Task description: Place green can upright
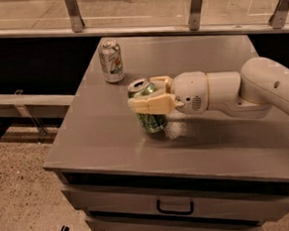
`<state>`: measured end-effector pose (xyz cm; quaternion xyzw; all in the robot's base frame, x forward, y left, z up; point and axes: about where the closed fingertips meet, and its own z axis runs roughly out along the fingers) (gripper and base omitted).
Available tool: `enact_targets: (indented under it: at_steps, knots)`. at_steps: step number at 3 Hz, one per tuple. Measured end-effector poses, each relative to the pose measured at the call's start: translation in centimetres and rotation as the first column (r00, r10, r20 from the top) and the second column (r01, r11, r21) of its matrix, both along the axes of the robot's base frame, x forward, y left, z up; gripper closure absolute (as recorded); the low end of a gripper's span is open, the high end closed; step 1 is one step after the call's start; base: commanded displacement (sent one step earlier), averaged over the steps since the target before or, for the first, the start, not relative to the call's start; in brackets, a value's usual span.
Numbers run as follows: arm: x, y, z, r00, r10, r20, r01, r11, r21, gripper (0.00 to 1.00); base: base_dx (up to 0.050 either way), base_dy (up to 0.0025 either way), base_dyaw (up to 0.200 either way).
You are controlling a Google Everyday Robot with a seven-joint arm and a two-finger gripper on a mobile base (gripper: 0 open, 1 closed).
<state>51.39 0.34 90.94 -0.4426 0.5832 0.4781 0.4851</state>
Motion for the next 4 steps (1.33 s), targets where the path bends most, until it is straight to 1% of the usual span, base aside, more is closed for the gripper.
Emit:
enact_targets:
  at_steps: [1,2,3,4]
  knots:
    - [-0.1,-1.6,-0.6,0.9998,-0.018,0.001,0.018,0.999,-0.029,0.61,0.000,0.00000,0.000]
    - [-0.2,-3.3,-1.1,0.9993,-0.037,-0.003,0.037,0.998,-0.046,0.38,0.000,0.00000,0.000]
    - [-0.4,-4.5,-1.4,0.9990,-0.046,-0.005,0.045,0.997,-0.056,0.15,0.000,0.00000,0.000]
    - [-0.4,-4.5,-1.4,0.9990,-0.046,-0.005,0.045,0.997,-0.056,0.00,0.000,0.00000,0.000]
